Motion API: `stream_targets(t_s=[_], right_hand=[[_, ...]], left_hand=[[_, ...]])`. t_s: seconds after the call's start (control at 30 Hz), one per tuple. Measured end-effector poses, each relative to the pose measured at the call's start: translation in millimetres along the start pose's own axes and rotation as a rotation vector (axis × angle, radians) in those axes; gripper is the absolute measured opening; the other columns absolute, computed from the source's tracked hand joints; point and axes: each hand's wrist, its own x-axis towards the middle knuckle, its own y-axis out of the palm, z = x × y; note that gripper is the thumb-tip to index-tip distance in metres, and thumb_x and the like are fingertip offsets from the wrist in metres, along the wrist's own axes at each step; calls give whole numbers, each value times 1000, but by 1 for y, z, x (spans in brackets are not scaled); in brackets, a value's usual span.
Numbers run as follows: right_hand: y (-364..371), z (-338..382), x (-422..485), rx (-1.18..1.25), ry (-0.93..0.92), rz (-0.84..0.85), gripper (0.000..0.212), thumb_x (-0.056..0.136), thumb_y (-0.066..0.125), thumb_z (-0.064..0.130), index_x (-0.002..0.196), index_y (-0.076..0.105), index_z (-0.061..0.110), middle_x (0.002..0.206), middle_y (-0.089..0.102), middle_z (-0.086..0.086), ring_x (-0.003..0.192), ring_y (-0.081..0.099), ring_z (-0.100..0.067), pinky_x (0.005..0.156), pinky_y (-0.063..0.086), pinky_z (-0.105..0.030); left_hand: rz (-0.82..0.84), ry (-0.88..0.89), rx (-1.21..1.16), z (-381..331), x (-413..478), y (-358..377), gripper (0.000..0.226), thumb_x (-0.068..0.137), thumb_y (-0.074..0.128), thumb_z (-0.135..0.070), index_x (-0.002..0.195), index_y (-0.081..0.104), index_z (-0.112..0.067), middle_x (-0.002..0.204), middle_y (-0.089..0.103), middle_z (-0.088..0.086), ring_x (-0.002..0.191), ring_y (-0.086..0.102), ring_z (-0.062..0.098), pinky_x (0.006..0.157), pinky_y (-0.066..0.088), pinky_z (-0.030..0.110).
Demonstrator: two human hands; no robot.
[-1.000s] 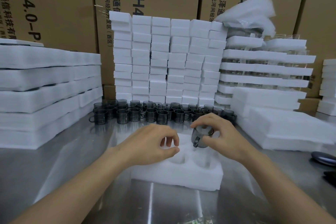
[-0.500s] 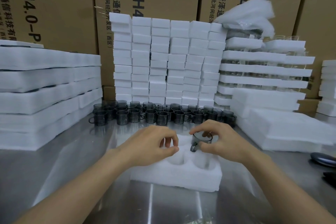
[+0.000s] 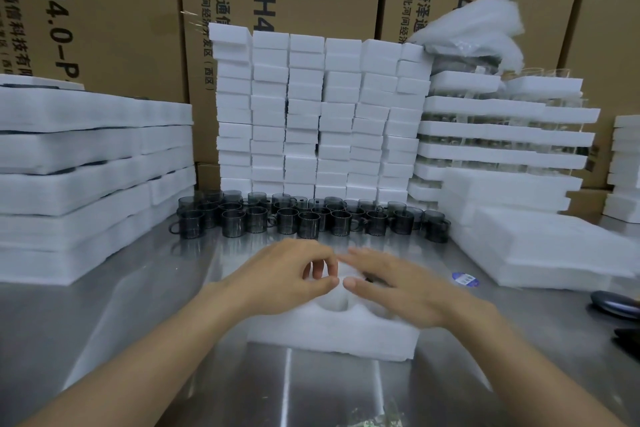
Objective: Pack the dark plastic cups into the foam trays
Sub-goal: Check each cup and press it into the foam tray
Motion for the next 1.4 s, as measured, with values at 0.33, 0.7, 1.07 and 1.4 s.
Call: stream_targets(t_s=[0.33, 0.7, 1.07, 1.4], right_hand=[[8, -7, 6, 77, 42, 52, 98, 84, 22, 92, 168, 18, 40, 167, 8, 32, 156, 0, 10, 125, -1, -21], [-35, -93, -15, 88, 607, -811, 68, 100, 62, 39, 160, 32, 29, 167, 19, 1, 85, 73, -40, 92, 56, -49], [-34, -124, -18, 75, 818, -768, 69, 100, 59, 39, 161, 33, 22, 175, 8, 1, 100, 68, -42, 87, 44, -46], [-7, -81, 7, 16, 326, -726, 51, 99, 66, 36, 147, 54, 24, 157, 35, 7, 127, 60, -25, 99, 53, -46]], left_hand=[[18, -12, -20, -2, 0, 0, 19, 97, 57, -60, 99, 65, -43, 91, 64, -19, 86, 62, 6, 78, 56, 38], [48, -255, -91, 30, 88, -11, 10, 104, 66, -33, 108, 74, -29, 108, 74, -6, 100, 71, 17, 83, 56, 30], [215, -529, 400, 59, 138, 28, 58, 99, 55, -15, 155, 45, -19, 151, 54, 8, 134, 57, 35, 105, 50, 49], [54, -357, 357, 29, 126, 5, 12, 98, 69, -22, 106, 77, -27, 110, 71, -3, 104, 68, 25, 80, 48, 34]])
